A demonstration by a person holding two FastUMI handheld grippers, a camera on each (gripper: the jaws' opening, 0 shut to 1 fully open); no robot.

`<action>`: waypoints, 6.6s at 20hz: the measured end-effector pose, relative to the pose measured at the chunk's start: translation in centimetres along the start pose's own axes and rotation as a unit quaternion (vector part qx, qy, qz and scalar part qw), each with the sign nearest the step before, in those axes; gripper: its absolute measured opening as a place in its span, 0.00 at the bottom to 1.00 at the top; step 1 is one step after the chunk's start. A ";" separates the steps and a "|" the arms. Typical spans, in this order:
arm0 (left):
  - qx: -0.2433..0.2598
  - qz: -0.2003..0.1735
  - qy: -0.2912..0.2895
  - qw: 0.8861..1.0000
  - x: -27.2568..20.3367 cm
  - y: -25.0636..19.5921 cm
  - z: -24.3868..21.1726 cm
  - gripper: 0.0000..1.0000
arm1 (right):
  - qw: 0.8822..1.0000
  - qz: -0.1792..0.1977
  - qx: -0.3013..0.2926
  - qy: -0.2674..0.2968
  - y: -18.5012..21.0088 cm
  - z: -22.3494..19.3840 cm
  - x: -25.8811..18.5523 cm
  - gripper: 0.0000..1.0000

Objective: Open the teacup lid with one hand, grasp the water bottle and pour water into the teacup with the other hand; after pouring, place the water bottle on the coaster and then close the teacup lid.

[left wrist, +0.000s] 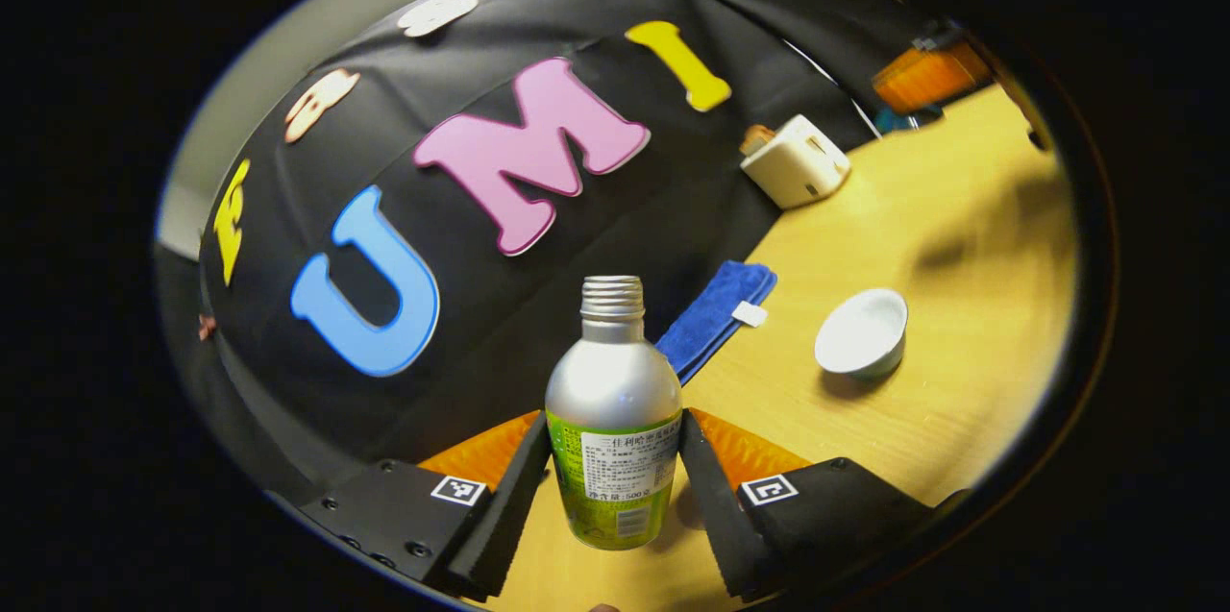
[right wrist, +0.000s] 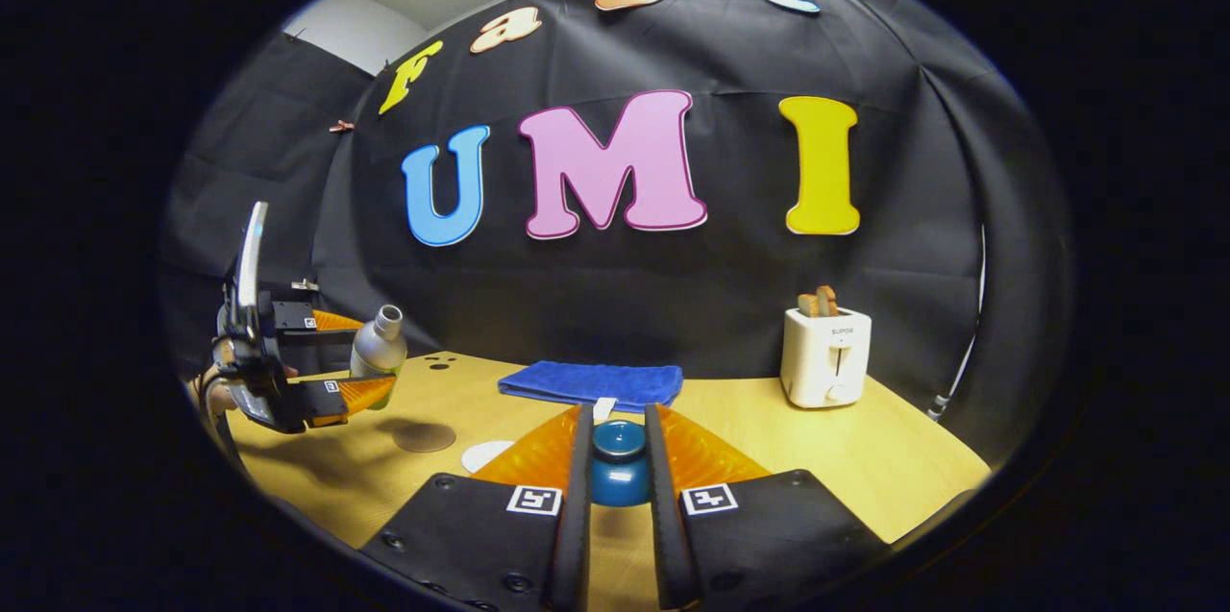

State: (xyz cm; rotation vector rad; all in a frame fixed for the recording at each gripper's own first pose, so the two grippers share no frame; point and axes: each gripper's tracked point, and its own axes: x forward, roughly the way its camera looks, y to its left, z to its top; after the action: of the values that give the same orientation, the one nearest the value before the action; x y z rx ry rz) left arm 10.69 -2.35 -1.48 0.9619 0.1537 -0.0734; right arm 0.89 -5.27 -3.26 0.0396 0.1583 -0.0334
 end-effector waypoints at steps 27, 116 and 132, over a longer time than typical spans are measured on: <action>0.412 -0.015 0.013 0.911 4.8 -3.4 1.3 0.82 | 1.000 -0.004 0.006 -0.016 -2.8 0.8 -1.4 0.31; -0.484 0.010 -0.007 0.875 5.3 -0.6 -4.4 0.81 | 1.000 -0.012 0.002 -0.015 -3.1 0.9 -1.5 0.31; -0.461 0.014 0.021 0.887 0.6 -1.4 -5.8 0.97 | 0.994 0.088 0.054 0.020 6.6 -0.9 2.7 0.30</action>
State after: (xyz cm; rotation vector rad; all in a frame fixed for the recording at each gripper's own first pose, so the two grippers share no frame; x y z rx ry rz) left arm 10.49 1.66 -5.98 0.0084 0.1882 0.0505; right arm 3.65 1.27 -4.34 0.1629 0.1923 0.1345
